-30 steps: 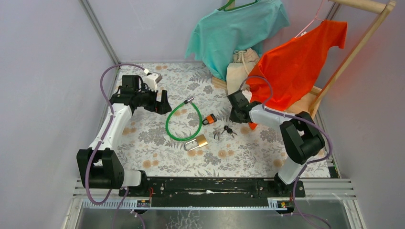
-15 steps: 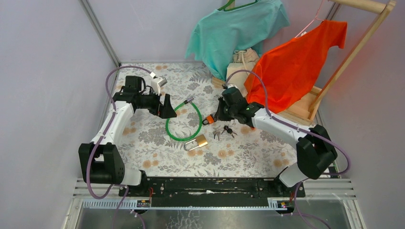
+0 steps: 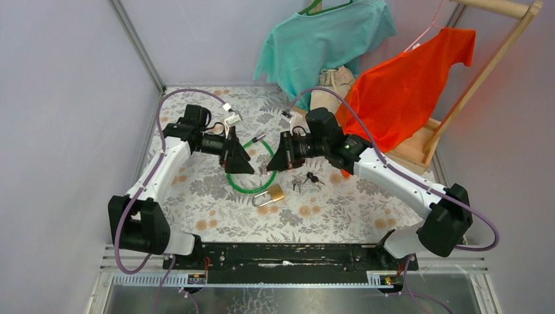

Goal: Unlock with the key

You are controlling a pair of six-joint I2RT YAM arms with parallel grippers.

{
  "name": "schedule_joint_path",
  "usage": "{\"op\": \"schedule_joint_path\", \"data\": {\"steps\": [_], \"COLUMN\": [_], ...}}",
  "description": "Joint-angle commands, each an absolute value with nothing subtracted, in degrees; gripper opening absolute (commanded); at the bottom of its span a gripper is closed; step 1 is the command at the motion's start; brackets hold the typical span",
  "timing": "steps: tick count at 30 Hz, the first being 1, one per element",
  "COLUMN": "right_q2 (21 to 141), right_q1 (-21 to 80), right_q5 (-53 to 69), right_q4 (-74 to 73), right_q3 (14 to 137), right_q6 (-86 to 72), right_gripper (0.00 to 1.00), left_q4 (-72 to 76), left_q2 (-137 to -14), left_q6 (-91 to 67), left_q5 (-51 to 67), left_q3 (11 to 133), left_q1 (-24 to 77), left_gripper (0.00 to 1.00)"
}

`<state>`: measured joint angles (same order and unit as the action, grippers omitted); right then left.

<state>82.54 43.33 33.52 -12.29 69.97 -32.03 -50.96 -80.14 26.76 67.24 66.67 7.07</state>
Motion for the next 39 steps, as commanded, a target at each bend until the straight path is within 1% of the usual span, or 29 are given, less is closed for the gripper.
{"op": "schedule_joint_path", "data": {"steps": [1,8,17,19,24,26,30,37,39], "right_q2": [80.27,81.07,81.83,81.68,81.22,81.06,80.72,80.27,80.10], "right_q1": [44.77,45.99,46.32,46.32,46.32,46.32,46.32,46.32,46.32], "right_q5": [42.12,42.55,42.04,41.25,39.32,38.68,38.41,37.82,37.59], "right_q4": [-13.99,-16.19,-14.28,-14.18,-13.40,-13.39,-12.56,-11.60,-11.40], "right_q3": [73.89,76.47,77.70,77.55,77.02,76.79,76.33,76.30,76.24], "right_q6": [-31.68,-31.61,-33.82,-33.96,-34.67,-34.75,-35.40,-36.59,-36.89], "right_gripper": [0.00,0.00,0.00,0.00,0.00,0.00,0.00,0.00,0.00], "left_q4": [-57.26,-60.16,-63.08,-64.94,-68.56,-70.18,-71.54,-71.82,-71.87], "left_q2": [-78.56,-76.63,-76.43,-76.38,-76.15,-76.23,-76.21,-76.42,-76.41], "left_q6": [33.39,36.13,38.73,40.79,45.20,47.04,48.33,48.67,48.69], "left_q5": [75.75,79.90,83.52,84.21,84.22,83.99,84.76,86.08,85.90], "left_q3": [69.10,67.48,67.63,68.11,68.25,68.32,68.26,68.69,68.62], "left_q1": [8.95,11.03,12.15,12.10,12.10,12.10,12.13,12.13,12.13], "left_gripper": [0.92,0.88,0.77,0.73,0.54,0.49,0.48,0.48,0.46]}}
